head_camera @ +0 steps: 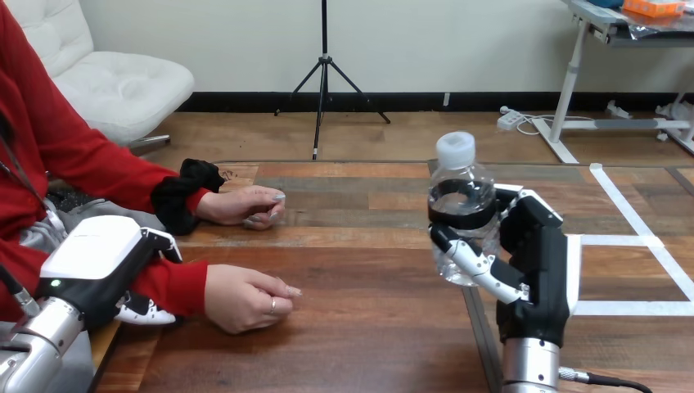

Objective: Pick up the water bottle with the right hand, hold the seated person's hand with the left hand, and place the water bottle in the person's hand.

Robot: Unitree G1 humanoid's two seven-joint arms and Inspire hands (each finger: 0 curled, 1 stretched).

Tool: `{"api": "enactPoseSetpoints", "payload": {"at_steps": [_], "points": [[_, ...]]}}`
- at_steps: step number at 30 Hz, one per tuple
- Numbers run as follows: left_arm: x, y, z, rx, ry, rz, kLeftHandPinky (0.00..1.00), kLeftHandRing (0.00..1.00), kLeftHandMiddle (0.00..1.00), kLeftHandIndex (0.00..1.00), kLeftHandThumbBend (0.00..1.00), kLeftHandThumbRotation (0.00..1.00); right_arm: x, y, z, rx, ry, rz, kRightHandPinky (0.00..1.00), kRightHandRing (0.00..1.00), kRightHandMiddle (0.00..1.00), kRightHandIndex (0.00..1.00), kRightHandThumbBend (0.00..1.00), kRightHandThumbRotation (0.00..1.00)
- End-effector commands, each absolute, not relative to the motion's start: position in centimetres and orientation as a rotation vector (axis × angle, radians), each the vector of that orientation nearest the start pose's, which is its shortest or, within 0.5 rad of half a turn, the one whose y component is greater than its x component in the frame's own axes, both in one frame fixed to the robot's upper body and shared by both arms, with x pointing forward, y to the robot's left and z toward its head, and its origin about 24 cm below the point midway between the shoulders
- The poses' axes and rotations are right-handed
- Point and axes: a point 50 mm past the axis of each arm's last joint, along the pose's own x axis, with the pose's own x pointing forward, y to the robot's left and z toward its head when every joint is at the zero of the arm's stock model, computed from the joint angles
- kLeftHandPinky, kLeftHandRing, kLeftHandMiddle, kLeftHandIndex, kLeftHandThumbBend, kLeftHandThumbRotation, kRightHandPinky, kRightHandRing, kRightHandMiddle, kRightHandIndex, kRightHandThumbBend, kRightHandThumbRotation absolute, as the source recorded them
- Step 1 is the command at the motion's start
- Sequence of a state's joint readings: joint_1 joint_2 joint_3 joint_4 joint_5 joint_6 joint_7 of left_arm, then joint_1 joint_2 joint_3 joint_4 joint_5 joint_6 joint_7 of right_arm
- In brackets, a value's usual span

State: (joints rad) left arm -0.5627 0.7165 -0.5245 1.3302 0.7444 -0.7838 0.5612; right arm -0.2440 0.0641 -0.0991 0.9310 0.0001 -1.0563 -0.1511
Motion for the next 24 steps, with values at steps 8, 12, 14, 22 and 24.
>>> {"api": "enactPoseSetpoints", "payload": {"at_steps": [8, 12, 14, 22, 24], "points": [[29.8, 27.5, 3.3, 1.276, -0.231, -0.251, 0.37, 0.44, 0.51, 0.52, 0.73, 0.21, 27.2, -10.7, 1.7, 0.165, -0.418, -0.103, 0.39, 0.43, 0.48, 0.47, 0.75, 0.00], [29.9, 27.3, 3.5, 1.266, -0.246, -0.254, 0.38, 0.44, 0.51, 0.53, 0.73, 0.22, 27.2, -10.4, 1.5, 0.168, -0.407, -0.096, 0.38, 0.43, 0.48, 0.47, 0.75, 0.00], [30.0, 27.2, 3.6, 1.257, -0.251, -0.257, 0.38, 0.45, 0.52, 0.53, 0.73, 0.22, 27.2, -10.2, 1.5, 0.176, -0.402, -0.089, 0.38, 0.42, 0.48, 0.47, 0.74, 0.00], [30.1, 26.7, 4.0, 1.228, -0.296, -0.272, 0.37, 0.45, 0.52, 0.53, 0.72, 0.22, 27.3, -9.6, 1.4, 0.191, -0.387, -0.075, 0.37, 0.42, 0.48, 0.47, 0.73, 0.00], [30.2, 26.5, 4.1, 1.220, -0.301, -0.274, 0.37, 0.45, 0.52, 0.53, 0.72, 0.22, 27.3, -9.5, 1.4, 0.188, -0.383, -0.074, 0.36, 0.41, 0.47, 0.47, 0.73, 0.00]]}}
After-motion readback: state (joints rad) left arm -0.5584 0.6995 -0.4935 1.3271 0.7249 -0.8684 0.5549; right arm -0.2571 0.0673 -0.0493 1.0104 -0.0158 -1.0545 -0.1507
